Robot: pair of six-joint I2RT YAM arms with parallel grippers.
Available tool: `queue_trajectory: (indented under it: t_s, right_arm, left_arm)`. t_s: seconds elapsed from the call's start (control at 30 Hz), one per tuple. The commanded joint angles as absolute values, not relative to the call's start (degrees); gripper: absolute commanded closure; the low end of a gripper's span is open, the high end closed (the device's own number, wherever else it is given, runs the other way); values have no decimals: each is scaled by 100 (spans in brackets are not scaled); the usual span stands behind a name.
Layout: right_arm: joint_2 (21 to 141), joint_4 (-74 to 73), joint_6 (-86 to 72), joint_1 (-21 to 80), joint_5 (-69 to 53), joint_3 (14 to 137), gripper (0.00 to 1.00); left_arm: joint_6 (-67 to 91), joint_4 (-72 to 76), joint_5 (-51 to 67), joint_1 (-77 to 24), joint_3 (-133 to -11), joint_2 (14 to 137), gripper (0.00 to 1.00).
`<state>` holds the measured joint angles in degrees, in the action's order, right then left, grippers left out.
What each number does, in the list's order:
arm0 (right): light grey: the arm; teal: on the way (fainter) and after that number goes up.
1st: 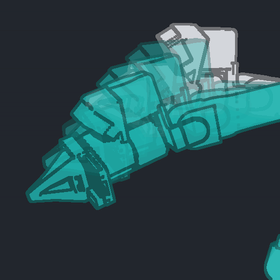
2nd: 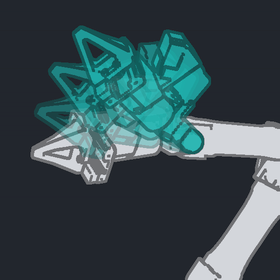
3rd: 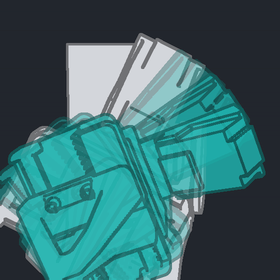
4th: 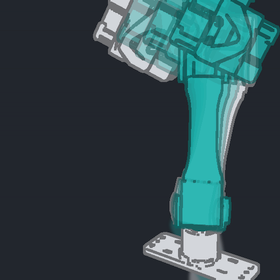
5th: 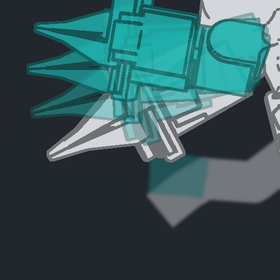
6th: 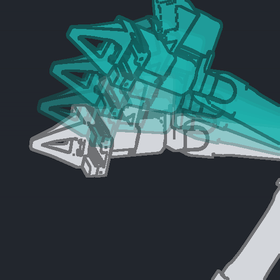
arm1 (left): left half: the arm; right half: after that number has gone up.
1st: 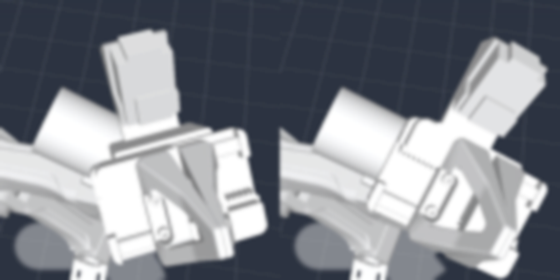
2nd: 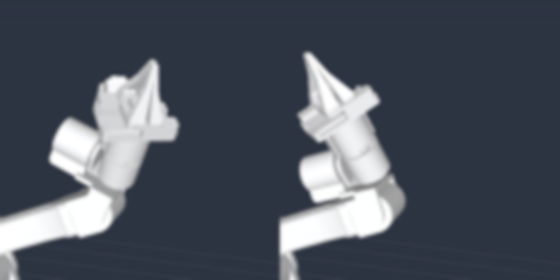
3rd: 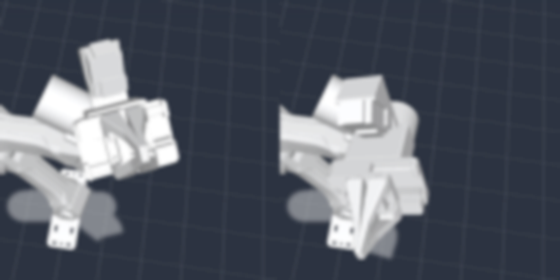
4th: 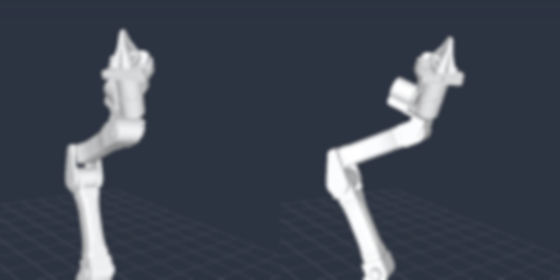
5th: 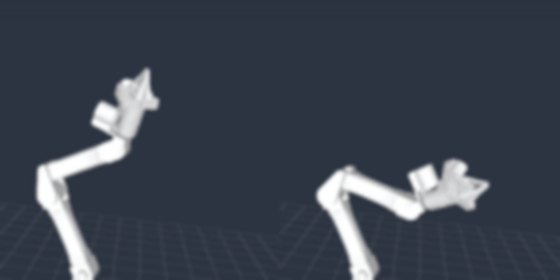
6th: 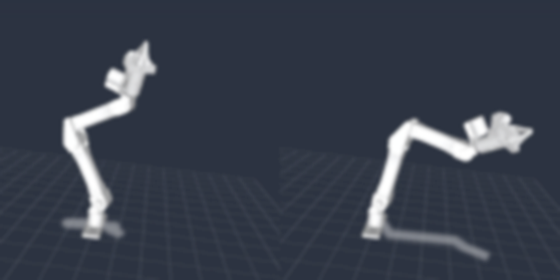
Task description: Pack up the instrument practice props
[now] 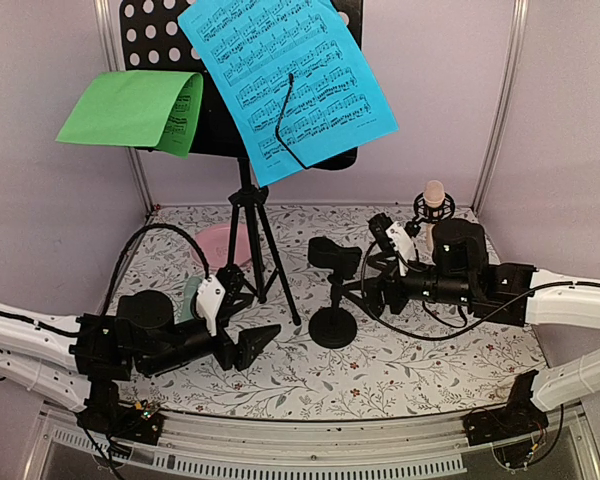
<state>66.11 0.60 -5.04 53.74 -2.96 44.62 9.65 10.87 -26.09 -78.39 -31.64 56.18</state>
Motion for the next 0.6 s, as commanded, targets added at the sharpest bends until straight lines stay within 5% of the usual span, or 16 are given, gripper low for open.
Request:
queue_trajectory:
  t_s: [0.0,0.23,0.3,0.43,0.57]
  right_arm:
    - [7171,-141,-68,5406,297,5049,1]
    - [7986,-158,364,5409,310,5654,1]
    - [8108,-162,462,5409,223,5725,12]
    - [8004,-23,546,5407,224,5597,53]
    - [7778,38,498,5408,434,5458,58]
  left_arm:
    - [976,1181,-2487,-7923,-3016,5475,22]
    - [938,1284,-2409,-7926,-2971,5460,22]
    - [940,1305,-2389,-7926,-2971,5477,22]
    - [940,1322,-2384,-7928,-2954,5509,22]
    - [926,1361,-2371,-7925,-2961,5536,22]
